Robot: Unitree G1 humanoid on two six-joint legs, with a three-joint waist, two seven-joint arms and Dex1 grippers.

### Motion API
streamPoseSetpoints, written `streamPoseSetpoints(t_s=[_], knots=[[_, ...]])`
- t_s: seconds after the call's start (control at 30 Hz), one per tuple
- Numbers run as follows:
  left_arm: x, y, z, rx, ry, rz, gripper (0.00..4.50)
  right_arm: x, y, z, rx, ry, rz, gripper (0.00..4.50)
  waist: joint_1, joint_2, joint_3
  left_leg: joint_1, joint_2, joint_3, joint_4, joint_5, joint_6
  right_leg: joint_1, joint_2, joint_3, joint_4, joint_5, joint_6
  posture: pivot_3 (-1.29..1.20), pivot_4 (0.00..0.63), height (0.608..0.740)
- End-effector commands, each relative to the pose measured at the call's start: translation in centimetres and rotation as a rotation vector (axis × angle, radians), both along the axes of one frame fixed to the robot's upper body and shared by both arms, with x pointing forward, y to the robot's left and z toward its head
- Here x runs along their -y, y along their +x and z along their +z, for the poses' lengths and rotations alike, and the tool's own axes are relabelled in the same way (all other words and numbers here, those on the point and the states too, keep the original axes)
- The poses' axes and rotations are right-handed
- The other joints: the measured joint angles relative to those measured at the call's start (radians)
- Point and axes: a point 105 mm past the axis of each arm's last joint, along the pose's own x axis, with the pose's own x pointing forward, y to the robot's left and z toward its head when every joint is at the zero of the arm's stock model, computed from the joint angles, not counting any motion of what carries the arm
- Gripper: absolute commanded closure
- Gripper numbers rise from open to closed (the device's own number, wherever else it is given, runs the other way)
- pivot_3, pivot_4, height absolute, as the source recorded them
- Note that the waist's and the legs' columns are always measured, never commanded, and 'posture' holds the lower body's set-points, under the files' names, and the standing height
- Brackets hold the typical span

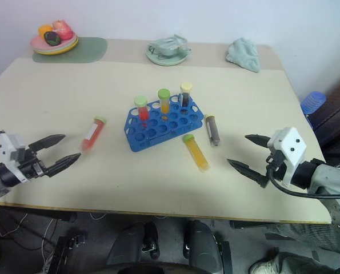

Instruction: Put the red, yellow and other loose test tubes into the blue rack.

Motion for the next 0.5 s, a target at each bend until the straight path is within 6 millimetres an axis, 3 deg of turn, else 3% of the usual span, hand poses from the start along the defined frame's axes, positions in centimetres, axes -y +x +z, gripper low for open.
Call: streamPoseSetpoints(t_s=[0.03, 0.33, 0.5], knots=[[-0.3, -0.2, 1.1, 0.037, 0.006, 0.0, 0.02, 0.4, -0.1, 0.7, 0.043, -0.003, -0.005, 0.0, 0.0, 0.0, 0.0, 0.0, 0.0, 0.0, 0.0, 0.0, 0.0, 0.0, 0.0, 0.0, 0.0, 0.0, 0.0, 0.0, 0.15, 0.74], [1.2, 0.1, 1.5, 0.041, -0.026, -0.05, 0.02, 1.5, 1.0, 0.4, 0.012, 0.022, -0.093, 0.0, -0.002, 0.0, 0.0, 0.0, 0.0, 0.0, 0.0, -0.001, 0.002, 0.0, 0.0, 0.0, 0.0, 0.0, 0.0, 0.0, 0.15, 0.74], [2.9, 0.4, 1.8, 0.053, -0.057, -0.101, 0.02, 2.3, 3.7, 1.2, 0.044, -0.02, -0.202, 0.0, -0.004, 0.001, 0.0, 0.0, 0.0, 0.0, 0.0, -0.001, 0.001, 0.0, 0.0, 0.0, 0.0, 0.0, 0.0, 0.0, 0.15, 0.74]])
